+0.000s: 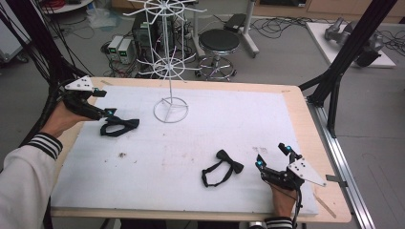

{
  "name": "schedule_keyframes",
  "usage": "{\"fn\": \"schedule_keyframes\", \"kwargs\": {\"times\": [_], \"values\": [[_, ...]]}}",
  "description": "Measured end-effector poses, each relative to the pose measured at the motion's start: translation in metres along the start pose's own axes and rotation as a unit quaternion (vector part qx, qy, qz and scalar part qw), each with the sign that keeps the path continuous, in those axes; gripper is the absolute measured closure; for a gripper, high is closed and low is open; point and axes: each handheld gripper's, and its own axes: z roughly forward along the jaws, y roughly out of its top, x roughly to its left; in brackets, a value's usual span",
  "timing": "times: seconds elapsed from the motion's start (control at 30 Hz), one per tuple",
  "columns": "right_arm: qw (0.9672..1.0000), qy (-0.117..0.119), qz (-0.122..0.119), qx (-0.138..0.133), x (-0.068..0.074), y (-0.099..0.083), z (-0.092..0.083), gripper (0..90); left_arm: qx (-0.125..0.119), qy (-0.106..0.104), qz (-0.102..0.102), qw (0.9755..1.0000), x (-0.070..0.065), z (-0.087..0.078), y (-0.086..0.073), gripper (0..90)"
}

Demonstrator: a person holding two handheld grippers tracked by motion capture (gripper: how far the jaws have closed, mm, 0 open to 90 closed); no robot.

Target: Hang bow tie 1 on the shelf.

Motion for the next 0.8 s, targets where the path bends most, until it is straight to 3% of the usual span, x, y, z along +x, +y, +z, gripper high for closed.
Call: {"fn": "schedule_keyframes", "kwargs": {"times": [0.1, 0.3, 0.47, 0.57, 0.7, 0.8], "values": [[1.0, 0.0, -0.001, -0.001, 0.0, 0.0, 0.0, 9.3, 0.011, 0.0, 0.002, 0.9999, 0.004, 0.004, -0.002, 15.0], [1.0, -0.001, -0.002, -0.001, 0.0, 0.0, 0.0, 9.3, 0.056, -0.014, 0.005, 0.9983, 0.008, 0.015, -0.01, 15.5], [1.0, -0.002, -0.004, -0.003, -0.001, 0.0, 0.0, 9.3, 0.066, -0.024, 0.01, 0.9975, 0.008, 0.021, -0.011, 17.3], [1.0, -0.002, -0.004, -0.003, -0.001, 0.0, 0.0, 9.3, 0.094, -0.028, 0.029, 0.9948, 0.008, 0.025, -0.008, 17.8], [1.0, -0.002, -0.003, -0.003, -0.001, 0.0, 0.0, 9.3, 0.105, -0.029, 0.042, 0.9931, 0.006, 0.031, 0.0, 17.8], [1.0, -0.003, -0.002, -0.002, 0.0, 0.0, 0.0, 9.3, 0.131, -0.035, 0.057, 0.9891, 0.006, 0.038, 0.003, 17.8]]}}
